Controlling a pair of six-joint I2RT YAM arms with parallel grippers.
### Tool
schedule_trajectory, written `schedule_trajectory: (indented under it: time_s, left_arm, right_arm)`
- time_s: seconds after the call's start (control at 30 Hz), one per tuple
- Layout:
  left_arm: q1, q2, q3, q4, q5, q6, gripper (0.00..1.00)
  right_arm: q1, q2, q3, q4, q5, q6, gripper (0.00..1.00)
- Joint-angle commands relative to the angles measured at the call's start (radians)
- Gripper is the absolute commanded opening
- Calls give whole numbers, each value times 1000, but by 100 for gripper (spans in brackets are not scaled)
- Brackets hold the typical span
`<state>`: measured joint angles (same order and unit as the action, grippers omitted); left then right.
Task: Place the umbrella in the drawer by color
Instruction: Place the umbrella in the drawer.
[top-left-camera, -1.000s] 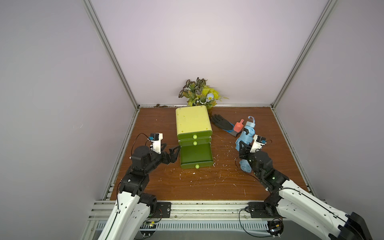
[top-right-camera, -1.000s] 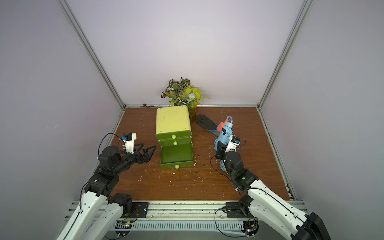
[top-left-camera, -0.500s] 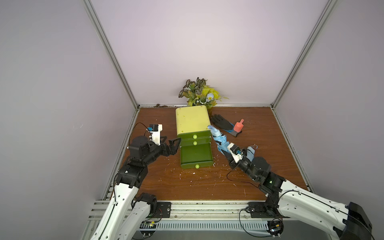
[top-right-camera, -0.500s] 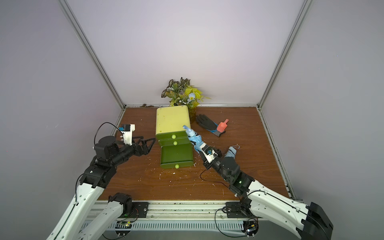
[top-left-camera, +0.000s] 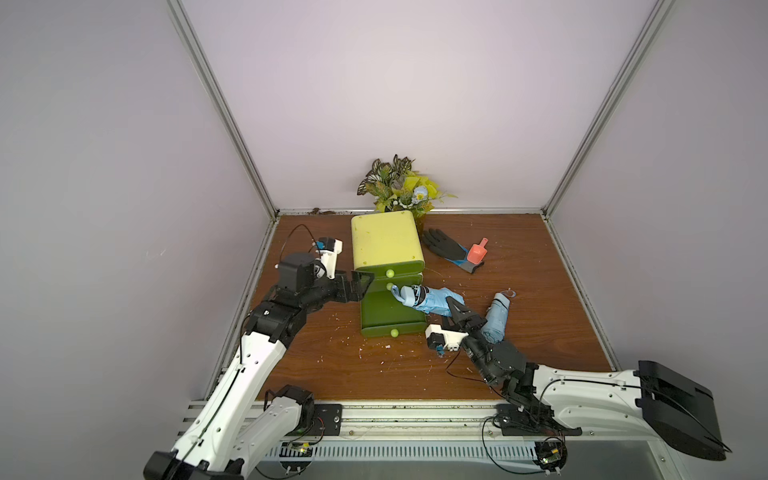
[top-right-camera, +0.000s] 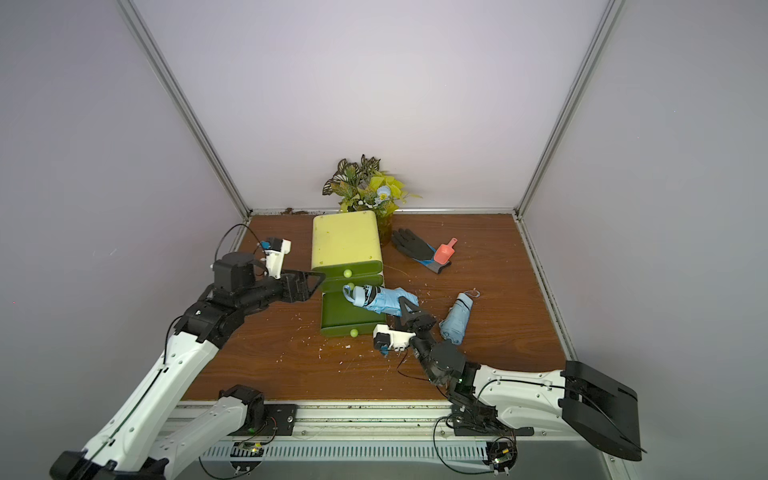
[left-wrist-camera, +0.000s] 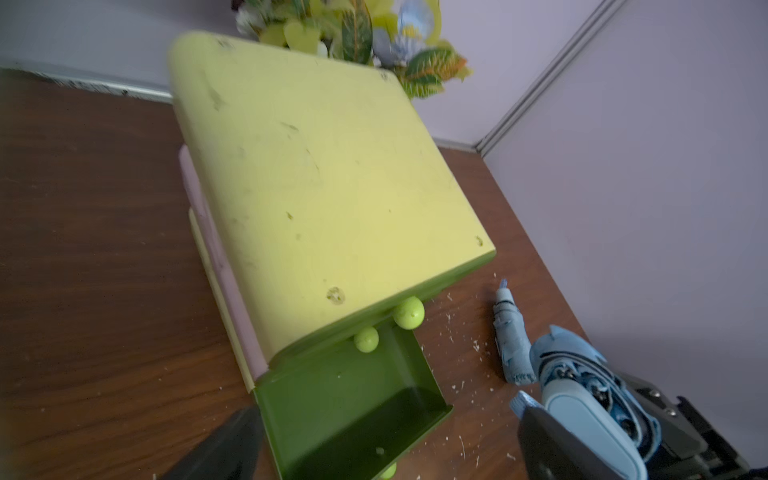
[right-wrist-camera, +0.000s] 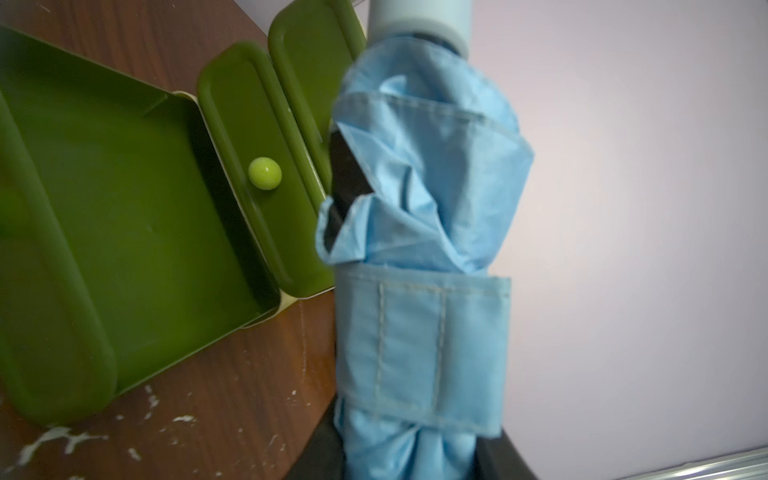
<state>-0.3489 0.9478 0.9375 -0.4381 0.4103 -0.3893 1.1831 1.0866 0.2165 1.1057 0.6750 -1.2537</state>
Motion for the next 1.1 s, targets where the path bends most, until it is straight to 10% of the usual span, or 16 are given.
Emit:
schedule_trajectory:
  time_s: [0.0, 1.07]
  left_arm:
    - [-146, 70, 88, -44, -113, 44, 99]
    - [-289, 150, 26, -57, 164, 170, 97]
  right_arm:
    - [21, 56, 27, 271, -51, -284, 0]
    - [22, -16, -5, 9, -256, -374, 0]
